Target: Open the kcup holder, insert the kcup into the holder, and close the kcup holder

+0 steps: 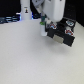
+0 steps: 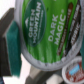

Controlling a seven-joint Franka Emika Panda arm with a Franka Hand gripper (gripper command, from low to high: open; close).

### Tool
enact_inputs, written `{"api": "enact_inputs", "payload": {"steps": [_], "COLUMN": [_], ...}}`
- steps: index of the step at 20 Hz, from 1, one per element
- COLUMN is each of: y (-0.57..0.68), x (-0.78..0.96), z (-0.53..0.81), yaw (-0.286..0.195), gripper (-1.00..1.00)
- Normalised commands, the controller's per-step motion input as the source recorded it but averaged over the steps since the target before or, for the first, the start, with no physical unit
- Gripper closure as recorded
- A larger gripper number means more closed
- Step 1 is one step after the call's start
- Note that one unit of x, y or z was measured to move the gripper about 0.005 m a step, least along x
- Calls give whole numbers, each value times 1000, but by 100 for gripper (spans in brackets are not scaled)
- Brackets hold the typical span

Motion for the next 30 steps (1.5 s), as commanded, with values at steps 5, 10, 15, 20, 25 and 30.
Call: {"api": "enact_inputs", "payload": {"steps": [5,10,15,20,25,30], "y": [682,671,662,612,589,425], "x": [7,23,90,-17,-51,-217], "z": [369,276,240,6,-13,-112], "yaw": [11,18,22,42,63,101], "gripper": [100,100,100,100,100,100]}}
